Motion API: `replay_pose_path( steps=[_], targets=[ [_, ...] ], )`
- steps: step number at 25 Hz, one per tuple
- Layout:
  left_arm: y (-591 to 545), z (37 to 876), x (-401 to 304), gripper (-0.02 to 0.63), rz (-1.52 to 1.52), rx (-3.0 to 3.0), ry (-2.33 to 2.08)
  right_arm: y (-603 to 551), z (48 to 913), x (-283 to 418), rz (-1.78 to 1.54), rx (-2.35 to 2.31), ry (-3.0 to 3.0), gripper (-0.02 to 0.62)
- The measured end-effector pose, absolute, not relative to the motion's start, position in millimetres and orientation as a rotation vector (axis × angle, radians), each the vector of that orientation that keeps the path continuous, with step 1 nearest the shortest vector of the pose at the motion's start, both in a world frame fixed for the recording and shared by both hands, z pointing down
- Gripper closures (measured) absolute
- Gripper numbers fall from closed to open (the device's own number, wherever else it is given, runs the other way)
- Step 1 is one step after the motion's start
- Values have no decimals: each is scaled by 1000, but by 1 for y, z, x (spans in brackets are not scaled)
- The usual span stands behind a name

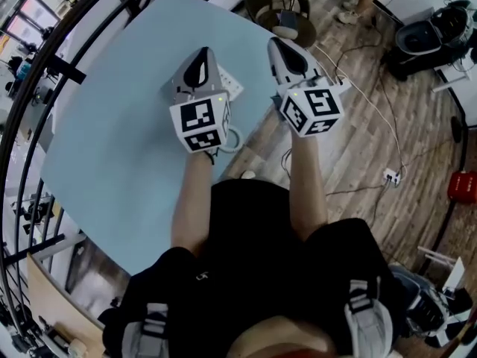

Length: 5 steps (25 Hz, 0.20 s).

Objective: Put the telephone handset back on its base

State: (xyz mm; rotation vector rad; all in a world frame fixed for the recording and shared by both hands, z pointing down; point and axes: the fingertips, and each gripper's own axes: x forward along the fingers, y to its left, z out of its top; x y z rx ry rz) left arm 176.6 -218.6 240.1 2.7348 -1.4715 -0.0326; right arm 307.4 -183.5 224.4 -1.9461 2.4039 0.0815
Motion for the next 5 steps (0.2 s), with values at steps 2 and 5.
replay_pose_path(
  steps=[2, 5],
  targets=[
    [-225, 246, 174, 607, -23, 2725, -1478, -190, 226, 304, 92, -1933, 2420, 598],
    [-236, 252, 172, 607, -19, 2720, -1486, -199, 228, 301, 108, -1910, 2439, 598]
  ],
)
